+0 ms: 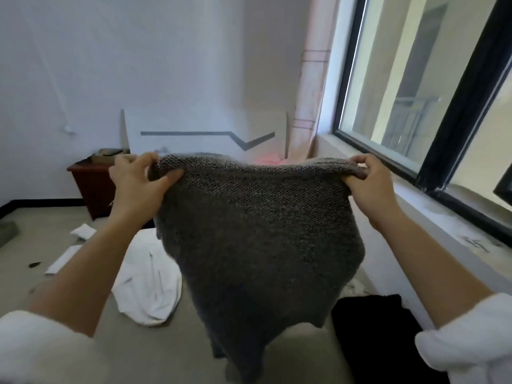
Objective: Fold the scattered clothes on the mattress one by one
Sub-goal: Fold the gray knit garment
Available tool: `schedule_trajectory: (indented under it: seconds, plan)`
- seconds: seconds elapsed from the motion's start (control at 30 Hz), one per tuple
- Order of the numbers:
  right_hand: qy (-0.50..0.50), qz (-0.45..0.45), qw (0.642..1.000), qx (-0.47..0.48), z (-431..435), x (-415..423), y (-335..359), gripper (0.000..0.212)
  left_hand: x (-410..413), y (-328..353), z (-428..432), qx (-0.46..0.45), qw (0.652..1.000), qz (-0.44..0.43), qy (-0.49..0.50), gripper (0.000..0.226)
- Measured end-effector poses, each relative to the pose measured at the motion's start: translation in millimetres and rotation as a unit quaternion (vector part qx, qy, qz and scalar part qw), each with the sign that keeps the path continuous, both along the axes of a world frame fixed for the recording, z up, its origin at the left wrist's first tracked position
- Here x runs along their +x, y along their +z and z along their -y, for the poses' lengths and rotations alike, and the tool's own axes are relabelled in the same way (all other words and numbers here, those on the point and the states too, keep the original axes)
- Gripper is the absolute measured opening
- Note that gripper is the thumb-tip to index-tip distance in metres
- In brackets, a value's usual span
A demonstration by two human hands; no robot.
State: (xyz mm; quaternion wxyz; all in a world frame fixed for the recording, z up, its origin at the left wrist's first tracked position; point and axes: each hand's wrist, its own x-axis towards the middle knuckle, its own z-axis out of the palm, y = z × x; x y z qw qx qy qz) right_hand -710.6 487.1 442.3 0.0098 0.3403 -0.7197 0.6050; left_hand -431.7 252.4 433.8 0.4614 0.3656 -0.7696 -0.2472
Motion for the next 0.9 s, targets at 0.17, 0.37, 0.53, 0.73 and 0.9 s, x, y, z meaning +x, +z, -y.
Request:
schedule_trajectory:
  seconds: [0.17, 0.37, 0.53, 0.73, 0.9]
  plan:
    - [0.025, 0.048, 0.995, 0.087, -3, -7, -52, 0.022, 12, -56, -29, 0.118, 0.984, 0.1, -0.09, 0.022]
    - [0.074, 0.037, 0.974, 0.209, -17, -12, -95, 0.028, 37, -109, -43, 0.267, 0.931, 0.171, -0.178, 0.025]
    - [0.143, 0.035, 0.942, 0.301, -29, -11, -139, 0.037, 54, -153, -54, 0.405, 0.82, 0.303, -0.27, 0.045]
    - [0.22, -0.004, 0.811, 0.541, -44, -11, -195, 0.032, 63, -189, -65, 0.46, 0.707, 0.463, -0.273, 0.052]
    - [0.226, 0.018, 0.769, 0.597, -58, -9, -215, 0.058, 62, -167, -68, 0.483, 0.715, 0.433, -0.261, 0.019]
